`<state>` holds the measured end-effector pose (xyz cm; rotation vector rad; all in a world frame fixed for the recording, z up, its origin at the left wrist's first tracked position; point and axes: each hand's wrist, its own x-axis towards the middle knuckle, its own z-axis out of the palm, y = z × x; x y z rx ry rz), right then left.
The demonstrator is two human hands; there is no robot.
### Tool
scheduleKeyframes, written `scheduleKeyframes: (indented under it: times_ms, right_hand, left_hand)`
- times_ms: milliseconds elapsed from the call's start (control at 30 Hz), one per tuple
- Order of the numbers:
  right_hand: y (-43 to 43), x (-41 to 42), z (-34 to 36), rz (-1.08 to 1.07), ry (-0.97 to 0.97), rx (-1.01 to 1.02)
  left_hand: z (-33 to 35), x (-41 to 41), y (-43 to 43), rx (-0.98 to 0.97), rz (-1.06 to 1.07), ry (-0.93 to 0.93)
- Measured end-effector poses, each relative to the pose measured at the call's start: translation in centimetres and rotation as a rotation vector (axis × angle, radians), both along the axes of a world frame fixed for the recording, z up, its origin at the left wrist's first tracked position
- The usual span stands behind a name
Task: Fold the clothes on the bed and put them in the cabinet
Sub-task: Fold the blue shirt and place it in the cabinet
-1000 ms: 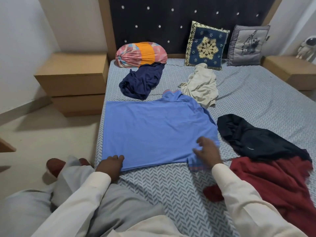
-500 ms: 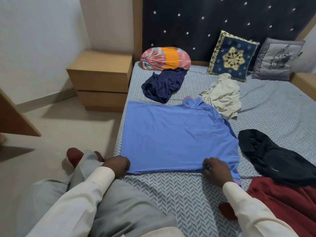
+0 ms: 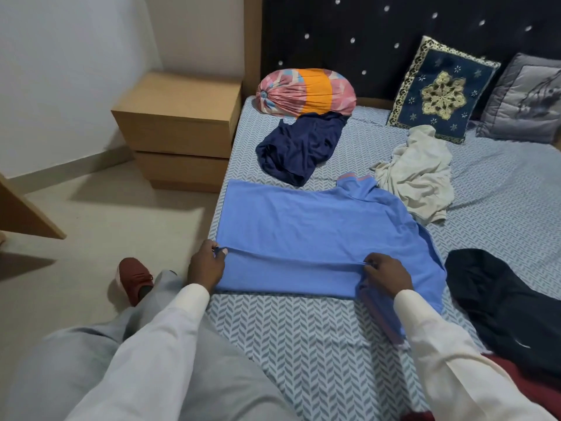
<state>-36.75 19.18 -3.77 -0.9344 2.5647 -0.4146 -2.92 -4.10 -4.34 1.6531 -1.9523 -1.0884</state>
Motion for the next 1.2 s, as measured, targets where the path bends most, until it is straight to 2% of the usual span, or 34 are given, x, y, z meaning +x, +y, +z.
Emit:
scheduleKeyframes:
  times_ms: [333, 467, 533, 600, 667, 700, 767, 800, 867, 933, 1000, 1067, 1133, 1167, 1200]
  right_hand:
    - [-2.7, -0.5, -1.2, -0.03, 0.056, 0.034]
    - [-1.3, -0.2, -1.6, -0.053, -0.001, -0.185]
    - [0.8, 0.4, -1.2, -0.055, 0.105, -0.291]
    - [3.4, 1.6, -1.3, 0.056, 0.218, -0.248]
    - [6.1, 2.6, -2.4, 0.2, 0.309, -0.1]
    - [7.0, 2.9, -3.3, 0.248, 0.352, -0.032]
    - [8.3, 3.2, -4.7, 0.301, 0.397, 0.058]
    - [8.3, 3.4, -4.7, 0.336, 0.415, 0.084]
    - [7.6, 2.9, -3.3, 0.364, 0.343, 0.135]
    - [5.8, 0.3, -0.7, 0.312, 0.166, 0.219]
    - [3.3, -3.3, 2.4, 0.22, 0.034, 0.19]
    - [1.1, -7.1, 5.0, 0.041, -0.001, -0.033]
    - [0.0, -9.5, 7.5, -0.227, 0.011, -0.329]
    - [0.0, -10.1, 8.2, -0.327, 0.034, -0.429]
    - [0.5, -10.8, 8.5, -0.392, 0.064, -0.441]
  left_hand:
    - [-2.7, -1.3, 0.1, -0.178, 0.023, -0.228]
    - [-2.2, -1.5, 1.1, -0.394, 0.002, -0.343]
    - [-2.1, -2.4, 1.7, -0.556, -0.155, -0.403]
    - [-2.4, -4.1, 3.1, -0.648, -0.402, -0.328]
    - [-2.5, -6.8, 5.8, -0.546, -0.692, -0.205]
    - [-2.7, -8.0, 7.3, -0.488, -0.829, -0.212]
    - [-2.8, -10.0, 9.9, -0.391, -1.023, -0.395]
    - [-3.6, -10.5, 10.6, -0.379, -1.059, -0.489]
    - [-4.6, -10.5, 11.2, -0.456, -1.046, -0.554]
    - [-5.6, -10.0, 11.4, -0.481, -1.055, -0.614]
    - [-6.2, -9.7, 11.0, -0.474, -1.061, -0.607]
    - [-6.7, -9.8, 10.9, -0.48, -1.065, -0.58]
    - [-6.9, -9.9, 11.0, -0.523, -1.043, -0.546]
    - [-7.0, -9.7, 11.0, -0.527, -1.037, -0.543]
    - [-7.0, -9.7, 11.0, -0.523, -1.036, -0.543]
